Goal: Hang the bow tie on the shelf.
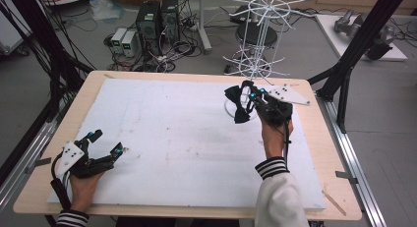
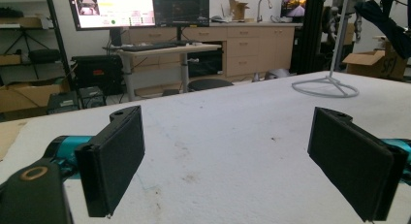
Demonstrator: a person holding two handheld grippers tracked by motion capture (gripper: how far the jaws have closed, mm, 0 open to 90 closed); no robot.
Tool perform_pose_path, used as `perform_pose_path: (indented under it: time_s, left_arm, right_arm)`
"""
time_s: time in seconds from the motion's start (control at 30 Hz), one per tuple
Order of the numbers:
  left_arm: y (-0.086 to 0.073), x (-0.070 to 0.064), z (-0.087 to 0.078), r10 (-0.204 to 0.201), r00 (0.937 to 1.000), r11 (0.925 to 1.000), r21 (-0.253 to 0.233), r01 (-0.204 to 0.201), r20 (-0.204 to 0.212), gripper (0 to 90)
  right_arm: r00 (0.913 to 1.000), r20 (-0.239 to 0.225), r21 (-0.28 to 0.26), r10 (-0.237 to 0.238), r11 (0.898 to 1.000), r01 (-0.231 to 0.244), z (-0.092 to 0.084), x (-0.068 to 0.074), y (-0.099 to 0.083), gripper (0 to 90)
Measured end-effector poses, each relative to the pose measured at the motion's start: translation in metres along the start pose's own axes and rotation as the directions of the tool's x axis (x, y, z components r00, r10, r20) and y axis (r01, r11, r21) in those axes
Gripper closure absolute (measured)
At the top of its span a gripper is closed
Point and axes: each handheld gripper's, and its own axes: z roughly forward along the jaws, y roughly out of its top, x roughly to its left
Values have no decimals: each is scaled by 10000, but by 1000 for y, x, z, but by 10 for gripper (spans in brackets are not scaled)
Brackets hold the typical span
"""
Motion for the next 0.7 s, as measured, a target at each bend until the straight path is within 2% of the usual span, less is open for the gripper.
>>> perform_pose_path:
  time_s: [0.2,0.7]
  left_arm:
    - [0,0,0,8,10000,10000,8,-8,6,136]
    - [0,0,0,-45,10000,10000,16,45,24,136]
  right_arm:
    - [9998,176,182,58,9998,-62,3,-2,-2,859]
    - [9996,243,280,112,9995,-118,6,-6,-5,856]
